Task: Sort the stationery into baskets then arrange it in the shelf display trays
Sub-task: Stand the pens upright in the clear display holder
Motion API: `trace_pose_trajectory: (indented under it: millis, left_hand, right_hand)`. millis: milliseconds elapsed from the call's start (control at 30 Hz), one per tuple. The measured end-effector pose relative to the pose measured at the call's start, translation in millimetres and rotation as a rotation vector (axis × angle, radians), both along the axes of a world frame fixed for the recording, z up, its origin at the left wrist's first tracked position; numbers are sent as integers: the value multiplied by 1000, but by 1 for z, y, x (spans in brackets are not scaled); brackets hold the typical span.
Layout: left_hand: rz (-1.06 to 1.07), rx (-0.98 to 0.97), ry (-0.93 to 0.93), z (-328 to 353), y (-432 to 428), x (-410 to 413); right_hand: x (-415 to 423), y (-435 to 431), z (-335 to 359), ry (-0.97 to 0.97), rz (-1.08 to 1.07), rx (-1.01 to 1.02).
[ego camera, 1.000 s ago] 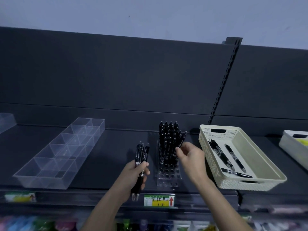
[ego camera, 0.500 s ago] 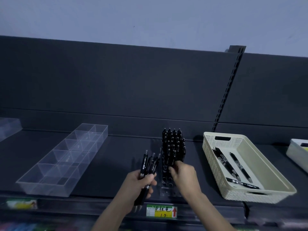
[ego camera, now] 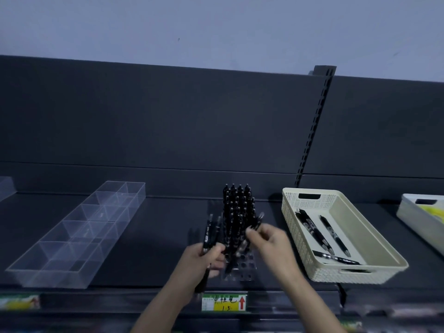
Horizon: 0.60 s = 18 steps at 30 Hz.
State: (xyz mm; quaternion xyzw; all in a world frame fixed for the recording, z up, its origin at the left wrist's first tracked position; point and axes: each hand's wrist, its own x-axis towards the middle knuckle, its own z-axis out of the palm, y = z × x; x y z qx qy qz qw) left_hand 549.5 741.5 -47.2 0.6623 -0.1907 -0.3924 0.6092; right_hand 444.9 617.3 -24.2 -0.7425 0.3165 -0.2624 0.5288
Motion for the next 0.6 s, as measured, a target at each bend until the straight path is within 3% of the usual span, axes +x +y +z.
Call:
trace_pose_trajectory:
  millis: [133, 300, 600]
  left_hand:
    - [26, 87, -89, -8, 11, 8]
    - [55, 40, 35, -8, 9, 4]
    - [41, -87, 18, -3, 19, 0]
  right_hand:
    - [-7, -21, 8, 36, -155, -268]
    - [9, -20, -6, 223, -66, -534]
    - [25, -10, -19, 403, -25, -621]
